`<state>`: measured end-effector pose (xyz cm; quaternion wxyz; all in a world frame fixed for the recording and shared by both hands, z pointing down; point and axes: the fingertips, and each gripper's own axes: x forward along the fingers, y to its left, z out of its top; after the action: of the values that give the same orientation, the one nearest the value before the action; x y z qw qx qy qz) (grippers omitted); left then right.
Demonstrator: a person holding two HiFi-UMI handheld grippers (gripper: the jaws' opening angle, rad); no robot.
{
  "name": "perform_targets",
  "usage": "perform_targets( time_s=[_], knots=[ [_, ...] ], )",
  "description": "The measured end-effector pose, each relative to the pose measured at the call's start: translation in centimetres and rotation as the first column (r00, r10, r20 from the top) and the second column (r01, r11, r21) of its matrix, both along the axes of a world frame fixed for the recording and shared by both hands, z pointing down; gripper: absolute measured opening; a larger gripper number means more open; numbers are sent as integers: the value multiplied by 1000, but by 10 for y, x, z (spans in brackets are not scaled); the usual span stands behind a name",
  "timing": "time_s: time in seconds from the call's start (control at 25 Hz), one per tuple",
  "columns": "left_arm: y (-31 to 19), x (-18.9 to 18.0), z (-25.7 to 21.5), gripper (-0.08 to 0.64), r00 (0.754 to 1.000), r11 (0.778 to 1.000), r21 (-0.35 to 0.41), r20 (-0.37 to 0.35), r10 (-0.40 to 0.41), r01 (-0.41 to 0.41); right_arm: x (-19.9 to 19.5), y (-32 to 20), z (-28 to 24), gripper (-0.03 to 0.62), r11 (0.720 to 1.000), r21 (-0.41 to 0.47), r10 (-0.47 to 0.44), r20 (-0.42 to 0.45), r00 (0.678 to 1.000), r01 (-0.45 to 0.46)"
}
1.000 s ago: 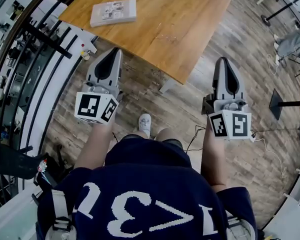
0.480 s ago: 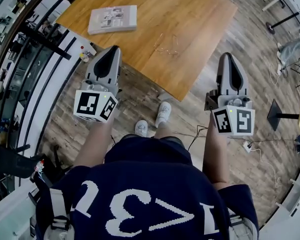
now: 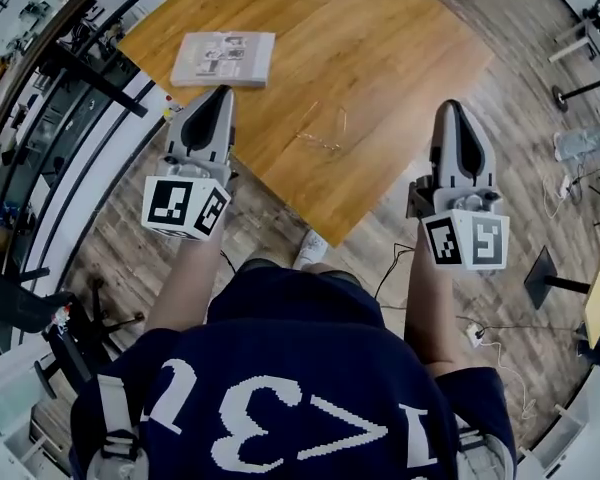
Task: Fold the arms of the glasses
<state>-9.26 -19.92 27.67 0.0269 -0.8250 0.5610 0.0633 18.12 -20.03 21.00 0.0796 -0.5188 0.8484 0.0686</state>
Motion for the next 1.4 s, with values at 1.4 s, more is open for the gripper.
perform_targets(
  time_s=[1.4],
  knots=[
    [-107,-3,116,25,981,951,-239,-30,194,-195,-136,-42,348,83,787,-615,-433,-608,665,-50]
  ],
)
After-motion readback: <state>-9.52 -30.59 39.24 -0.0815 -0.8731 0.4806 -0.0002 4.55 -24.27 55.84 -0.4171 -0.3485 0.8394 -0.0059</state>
